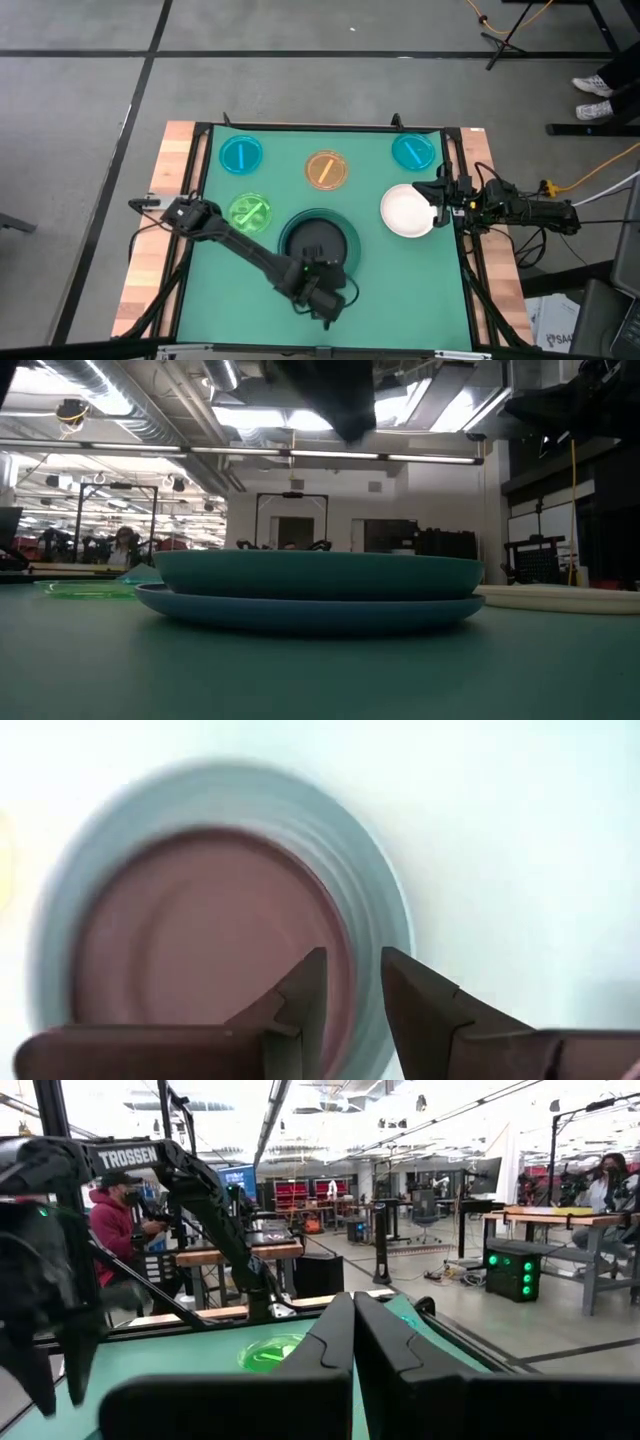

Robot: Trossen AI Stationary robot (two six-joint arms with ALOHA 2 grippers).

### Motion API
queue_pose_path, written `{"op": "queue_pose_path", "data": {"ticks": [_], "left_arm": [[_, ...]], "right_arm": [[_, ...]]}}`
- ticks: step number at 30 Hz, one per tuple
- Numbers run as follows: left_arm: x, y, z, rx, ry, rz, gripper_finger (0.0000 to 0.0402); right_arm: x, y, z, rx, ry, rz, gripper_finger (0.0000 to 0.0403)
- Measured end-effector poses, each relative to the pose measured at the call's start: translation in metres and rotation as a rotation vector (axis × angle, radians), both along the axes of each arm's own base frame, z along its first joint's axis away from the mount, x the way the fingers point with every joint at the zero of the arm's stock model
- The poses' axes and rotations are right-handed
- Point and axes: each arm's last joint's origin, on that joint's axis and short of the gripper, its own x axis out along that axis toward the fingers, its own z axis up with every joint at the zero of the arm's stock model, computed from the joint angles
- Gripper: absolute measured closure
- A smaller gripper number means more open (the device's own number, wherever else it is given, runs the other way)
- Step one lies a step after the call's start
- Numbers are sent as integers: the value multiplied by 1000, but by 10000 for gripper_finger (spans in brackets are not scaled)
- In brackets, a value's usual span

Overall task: Stack plastic plates
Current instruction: Stack the white plate on top of the black plate

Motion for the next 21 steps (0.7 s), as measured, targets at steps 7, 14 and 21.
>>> {"op": "queue_pose_path", "data": {"ticks": [7, 14, 21], "left_arm": [[-12, -8, 20, 182, -92, -60, 310], [-7, 1, 18, 287, -88, -111, 310], [-14, 27, 27, 321, -99, -116, 310]], "right_arm": [[2, 1, -4, 16, 37, 53, 402], [13, 1, -11, 30, 138, 27, 402], [32, 1, -18, 43, 217, 21, 402]]}}
